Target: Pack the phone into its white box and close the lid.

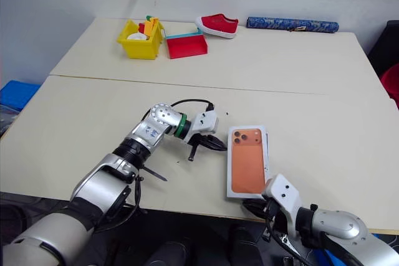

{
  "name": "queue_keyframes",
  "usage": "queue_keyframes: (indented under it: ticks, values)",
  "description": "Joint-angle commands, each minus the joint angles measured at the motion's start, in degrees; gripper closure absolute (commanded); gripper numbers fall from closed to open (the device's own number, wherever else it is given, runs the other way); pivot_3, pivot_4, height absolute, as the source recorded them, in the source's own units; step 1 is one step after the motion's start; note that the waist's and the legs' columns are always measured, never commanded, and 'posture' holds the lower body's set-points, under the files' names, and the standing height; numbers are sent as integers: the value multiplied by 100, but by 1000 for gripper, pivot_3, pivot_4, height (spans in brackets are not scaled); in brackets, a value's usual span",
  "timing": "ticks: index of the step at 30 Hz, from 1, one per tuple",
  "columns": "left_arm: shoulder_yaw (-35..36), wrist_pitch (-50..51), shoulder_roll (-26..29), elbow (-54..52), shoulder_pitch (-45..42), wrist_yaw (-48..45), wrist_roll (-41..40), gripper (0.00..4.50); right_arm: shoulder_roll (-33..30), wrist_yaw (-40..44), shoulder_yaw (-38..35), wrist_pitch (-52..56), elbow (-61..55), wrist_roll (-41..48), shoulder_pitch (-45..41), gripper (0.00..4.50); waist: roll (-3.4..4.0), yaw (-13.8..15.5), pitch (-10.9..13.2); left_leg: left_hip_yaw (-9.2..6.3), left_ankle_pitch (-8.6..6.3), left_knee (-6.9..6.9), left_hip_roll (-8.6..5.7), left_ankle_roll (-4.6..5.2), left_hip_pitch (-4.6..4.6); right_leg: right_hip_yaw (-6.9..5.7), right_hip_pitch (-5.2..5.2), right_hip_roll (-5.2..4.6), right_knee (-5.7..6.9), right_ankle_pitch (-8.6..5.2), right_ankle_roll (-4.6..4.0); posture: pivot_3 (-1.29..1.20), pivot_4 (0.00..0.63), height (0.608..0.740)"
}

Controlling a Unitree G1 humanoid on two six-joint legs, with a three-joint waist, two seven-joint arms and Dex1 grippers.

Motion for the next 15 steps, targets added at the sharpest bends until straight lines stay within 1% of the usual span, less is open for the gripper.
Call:
queue_keyframes:
  ticks: [1, 7, 10, 13, 15]
  values:
    - [117, -202, -106, 218, -186, 84, 84, 4500, 167, -166, -199, 71, -195, 103, -45, 4481, 0, 0, 0, -1, 0, 0, 0, 0, 0, -1, 0, 0, 0, 0, 0, 0, 150, 740]
    - [197, -410, -215, 516, -290, 221, 206, 4500, 281, -217, -215, 132, -170, 87, -121, 4481, 0, 0, 0, -1, 0, 3, -2, 0, 0, -2, 0, 0, 2, 0, 0, 0, 150, 740]
    - [205, -507, -172, 518, -285, 145, 239, 4500, 270, -98, -253, 121, -219, 169, -88, 4481, 0, 0, 0, 0, 0, 2, -3, 0, 0, -2, 0, 0, 2, 0, 0, 0, 150, 740]
    - [303, -407, 3, 346, -274, -197, 99, 4500, 308, 151, -531, 159, -398, 735, 46, 4481, 0, -7, 0, 0, 0, 2, -3, 0, 0, -3, 0, 0, 3, 1, 1, 0, 150, 740]
    - [593, 295, 113, -47, -295, -845, -442, 4500, 365, 253, -955, 206, -530, 1399, 149, 4481, 0, -19, 0, -1, 0, 2, -1, 0, 0, -5, -1, 1, 4, 1, 1, 0, 150, 740]
